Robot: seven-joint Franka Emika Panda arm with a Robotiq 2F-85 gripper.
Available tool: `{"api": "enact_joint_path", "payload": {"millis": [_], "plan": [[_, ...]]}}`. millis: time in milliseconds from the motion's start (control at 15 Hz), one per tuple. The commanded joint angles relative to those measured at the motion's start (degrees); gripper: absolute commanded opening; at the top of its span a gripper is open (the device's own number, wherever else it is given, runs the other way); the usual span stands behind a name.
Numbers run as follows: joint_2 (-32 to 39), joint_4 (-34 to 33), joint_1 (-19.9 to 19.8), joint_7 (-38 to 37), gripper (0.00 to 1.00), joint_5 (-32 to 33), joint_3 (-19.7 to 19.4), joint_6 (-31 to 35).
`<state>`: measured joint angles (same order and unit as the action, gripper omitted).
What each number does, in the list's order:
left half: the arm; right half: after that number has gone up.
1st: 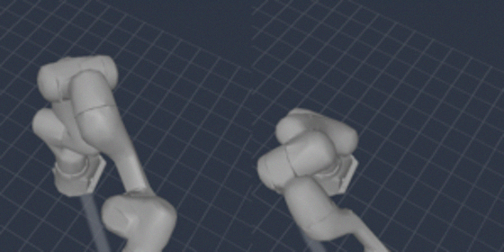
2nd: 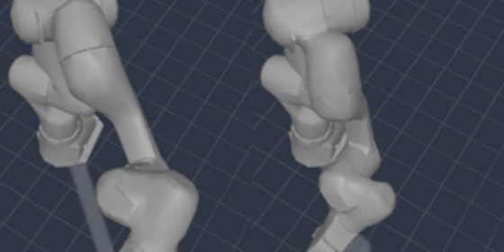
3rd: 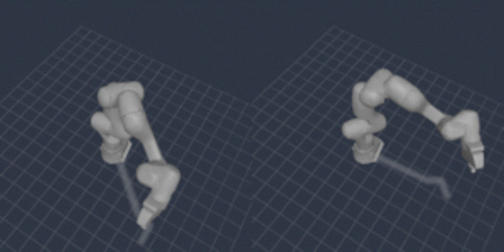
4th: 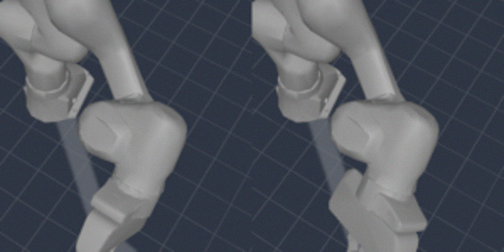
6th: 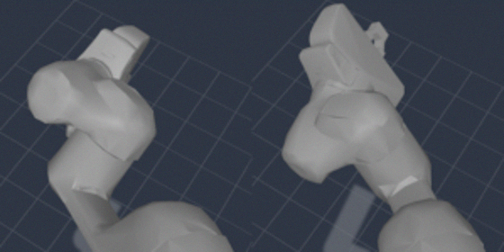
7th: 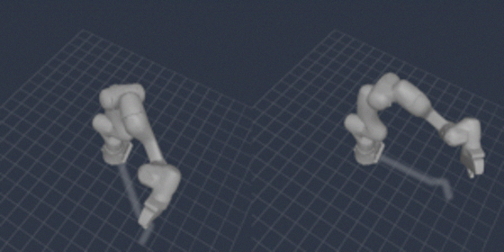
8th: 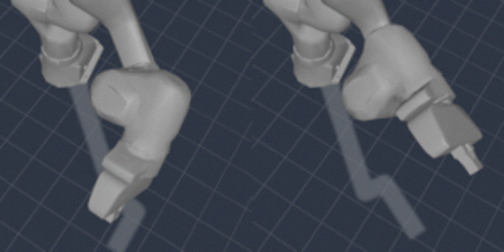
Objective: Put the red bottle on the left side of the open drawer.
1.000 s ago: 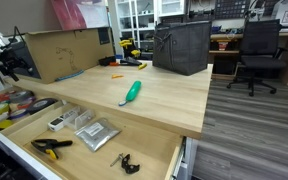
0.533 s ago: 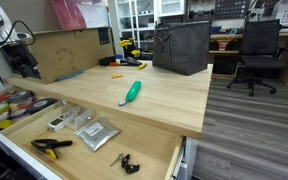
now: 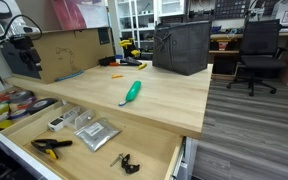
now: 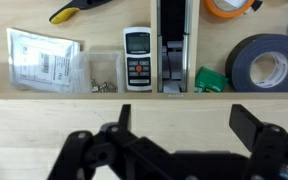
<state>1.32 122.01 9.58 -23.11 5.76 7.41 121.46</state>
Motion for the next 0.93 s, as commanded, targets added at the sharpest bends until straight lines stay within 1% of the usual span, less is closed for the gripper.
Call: {"api": "enact_joint_path", "payload": {"millis": [0, 133, 267, 533, 867], "plan": [[-2.75, -1.85, -1.89, 4.11, 1.00, -7.38, -0.90, -2.56], [-3.55, -3.27, -2.74, 6.11, 1.00, -10.56, -1.62, -3.89], [-3.78, -5.30, -3.39, 7.60, 1.00, -12.26, -2.12, -6.08], [-3.93, -9.44, -3.80, 8.62, 1.00, -13.04, -2.32, -10.42], [-3.62, -14.78, -4.14, 9.85, 1.00, -14.23, -2.70, -18.77]]}}
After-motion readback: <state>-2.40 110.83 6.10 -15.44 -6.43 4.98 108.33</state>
